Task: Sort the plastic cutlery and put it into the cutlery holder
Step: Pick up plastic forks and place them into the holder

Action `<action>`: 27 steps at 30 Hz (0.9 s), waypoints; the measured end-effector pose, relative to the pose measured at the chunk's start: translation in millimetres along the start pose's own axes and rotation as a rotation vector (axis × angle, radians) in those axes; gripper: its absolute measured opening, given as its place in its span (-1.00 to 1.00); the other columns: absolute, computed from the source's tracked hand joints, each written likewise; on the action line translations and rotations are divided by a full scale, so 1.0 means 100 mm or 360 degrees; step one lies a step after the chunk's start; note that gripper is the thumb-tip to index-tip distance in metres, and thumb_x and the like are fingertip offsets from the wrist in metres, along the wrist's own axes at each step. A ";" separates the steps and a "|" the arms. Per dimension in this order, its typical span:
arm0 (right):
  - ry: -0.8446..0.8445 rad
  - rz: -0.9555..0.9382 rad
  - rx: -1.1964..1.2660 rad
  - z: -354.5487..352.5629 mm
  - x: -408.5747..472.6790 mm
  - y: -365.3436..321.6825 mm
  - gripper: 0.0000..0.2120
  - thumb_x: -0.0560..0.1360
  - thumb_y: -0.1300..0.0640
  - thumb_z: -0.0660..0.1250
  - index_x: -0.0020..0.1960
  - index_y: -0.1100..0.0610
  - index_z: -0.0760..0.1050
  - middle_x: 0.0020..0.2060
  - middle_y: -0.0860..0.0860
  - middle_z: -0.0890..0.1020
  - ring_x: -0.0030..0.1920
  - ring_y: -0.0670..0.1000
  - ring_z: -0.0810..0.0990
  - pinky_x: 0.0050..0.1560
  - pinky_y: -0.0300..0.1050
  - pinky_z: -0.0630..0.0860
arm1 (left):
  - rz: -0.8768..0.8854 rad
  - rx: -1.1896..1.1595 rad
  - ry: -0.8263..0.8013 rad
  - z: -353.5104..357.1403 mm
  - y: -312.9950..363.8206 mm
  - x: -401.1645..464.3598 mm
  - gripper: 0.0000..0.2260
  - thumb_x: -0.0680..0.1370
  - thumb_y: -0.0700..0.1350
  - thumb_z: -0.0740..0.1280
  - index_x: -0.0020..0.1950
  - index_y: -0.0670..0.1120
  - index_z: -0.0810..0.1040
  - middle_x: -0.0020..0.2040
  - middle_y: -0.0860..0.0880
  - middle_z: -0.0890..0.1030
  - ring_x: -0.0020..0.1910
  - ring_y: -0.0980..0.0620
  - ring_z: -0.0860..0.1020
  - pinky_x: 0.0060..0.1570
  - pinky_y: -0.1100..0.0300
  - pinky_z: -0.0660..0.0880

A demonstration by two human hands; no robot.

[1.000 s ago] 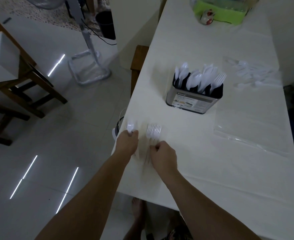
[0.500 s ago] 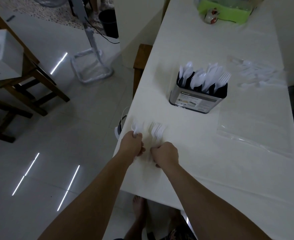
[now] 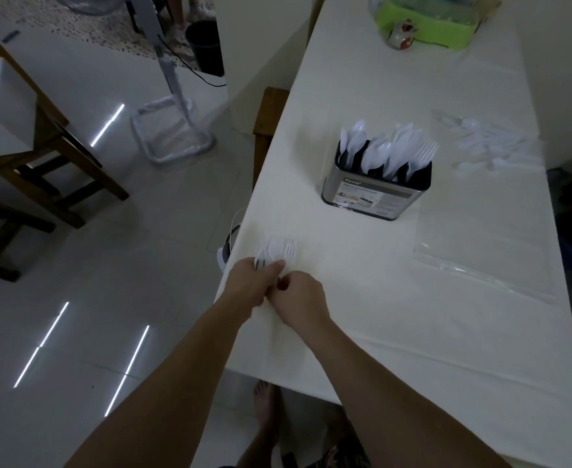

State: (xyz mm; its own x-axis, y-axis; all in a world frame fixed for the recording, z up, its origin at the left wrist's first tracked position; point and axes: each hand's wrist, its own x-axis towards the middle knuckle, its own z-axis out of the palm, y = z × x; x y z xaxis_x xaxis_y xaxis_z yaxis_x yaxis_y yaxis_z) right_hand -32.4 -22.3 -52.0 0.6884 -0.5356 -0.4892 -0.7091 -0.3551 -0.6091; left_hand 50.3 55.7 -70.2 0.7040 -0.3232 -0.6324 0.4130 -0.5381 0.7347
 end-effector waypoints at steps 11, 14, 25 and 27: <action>0.0100 0.0207 -0.0285 0.06 0.12 0.11 -0.75 0.46 -0.06 0.37 -0.06 0.13 0.59 -0.21 0.04 0.67 -0.19 0.10 0.66 -0.28 -0.17 0.50 | -0.0057 -0.0057 0.0150 -0.22 -0.10 0.10 -0.71 0.62 0.04 0.25 0.01 -0.18 0.60 -0.23 -0.06 0.65 -0.24 -0.07 0.59 -0.16 0.04 0.54; -0.0023 0.0299 -0.0083 0.01 0.14 0.03 -0.82 0.40 0.05 0.35 -0.16 0.16 0.60 -0.31 0.06 0.67 -0.31 0.10 0.67 -0.34 -0.11 0.61 | -0.0130 -0.0282 0.0047 -0.15 -0.06 0.06 -0.74 0.65 -0.03 0.22 0.06 -0.21 0.55 -0.25 -0.11 0.54 -0.33 -0.04 0.56 -0.28 0.08 0.56; -0.0166 0.0126 0.0313 -0.48 -0.07 -0.11 -0.74 0.46 0.14 0.28 -0.38 0.06 0.59 -0.37 0.05 0.69 -0.27 0.09 0.70 -0.28 -0.03 0.68 | 0.0210 -0.0131 -0.0273 0.16 0.13 -0.03 -0.52 0.46 0.27 0.30 -0.08 -0.19 0.51 -0.36 -0.13 0.53 -0.41 -0.06 0.46 -0.37 0.08 0.40; -0.0192 0.0070 0.0257 -0.59 -0.07 -0.09 -0.78 0.41 0.16 0.27 -0.37 0.06 0.60 -0.34 0.07 0.70 -0.28 0.11 0.71 -0.29 0.00 0.68 | 0.0262 -0.0043 -0.0327 0.22 0.16 -0.02 -0.49 0.40 0.30 0.32 -0.11 -0.18 0.50 -0.34 -0.17 0.55 -0.38 -0.09 0.48 -0.33 0.05 0.42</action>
State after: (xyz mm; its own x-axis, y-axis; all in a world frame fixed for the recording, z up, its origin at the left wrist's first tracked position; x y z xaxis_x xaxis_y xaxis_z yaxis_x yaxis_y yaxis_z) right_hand -39.8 -60.4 -6.2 0.6775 -0.4486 -0.5828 -0.7119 -0.2008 -0.6730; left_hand 43.1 30.4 -63.0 0.6321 -0.5576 -0.5381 0.3198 -0.4447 0.8366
